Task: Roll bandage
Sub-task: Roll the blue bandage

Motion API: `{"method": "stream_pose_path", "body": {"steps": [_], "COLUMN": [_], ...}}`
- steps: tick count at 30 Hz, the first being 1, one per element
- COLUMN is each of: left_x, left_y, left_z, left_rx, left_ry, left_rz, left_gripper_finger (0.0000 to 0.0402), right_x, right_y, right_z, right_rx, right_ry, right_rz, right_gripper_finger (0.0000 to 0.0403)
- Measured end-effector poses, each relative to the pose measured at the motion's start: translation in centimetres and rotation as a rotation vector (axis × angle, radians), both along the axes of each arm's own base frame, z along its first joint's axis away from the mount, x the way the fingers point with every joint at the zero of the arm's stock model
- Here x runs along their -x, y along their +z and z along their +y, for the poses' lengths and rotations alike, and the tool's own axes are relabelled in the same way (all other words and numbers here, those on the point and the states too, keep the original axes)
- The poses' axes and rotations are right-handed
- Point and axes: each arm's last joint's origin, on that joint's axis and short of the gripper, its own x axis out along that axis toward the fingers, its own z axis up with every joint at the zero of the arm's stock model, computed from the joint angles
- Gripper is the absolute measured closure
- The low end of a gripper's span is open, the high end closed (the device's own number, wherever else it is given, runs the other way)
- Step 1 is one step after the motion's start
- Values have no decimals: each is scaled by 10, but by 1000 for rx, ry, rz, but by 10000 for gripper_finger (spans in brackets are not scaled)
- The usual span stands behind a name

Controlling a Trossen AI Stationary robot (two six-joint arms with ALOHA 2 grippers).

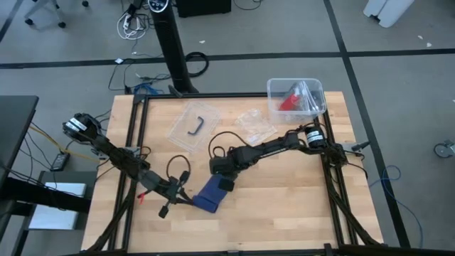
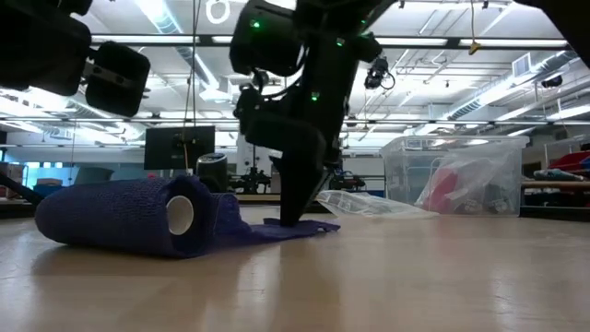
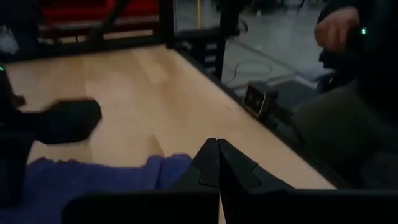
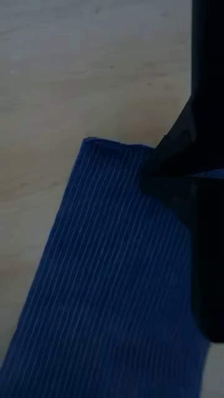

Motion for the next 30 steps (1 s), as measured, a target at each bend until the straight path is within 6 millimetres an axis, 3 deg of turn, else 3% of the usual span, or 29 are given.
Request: {"method": "stream_pose_path", "body": {"steps": [4, 12, 19, 26, 30], "left_x": [-5, -9, -17, -28, -33], "left_y": [-1, -7, -25, -13, -16], "left_z": [-2, 9, 20, 28, 43], "left_rx": [-43, -114, -167, -161, -159], "left_ry": [36, 165, 226, 258, 332], "left_rz": [60, 117, 195, 65, 101], "left_gripper_finger": [401, 401, 401, 401, 401], "right_x": [7, 17, 17, 16, 16], "right_y": [-6, 2, 2, 2, 2], "right_z": [-8, -19, -30, -30, -30], "right_rx": [12, 78, 107, 102, 103], "right_ry": [-25, -37, -58, -48, -36], "right_rz": [-3, 27, 37, 26, 23], "right_gripper_finger": [397, 401, 402, 402, 402]}}
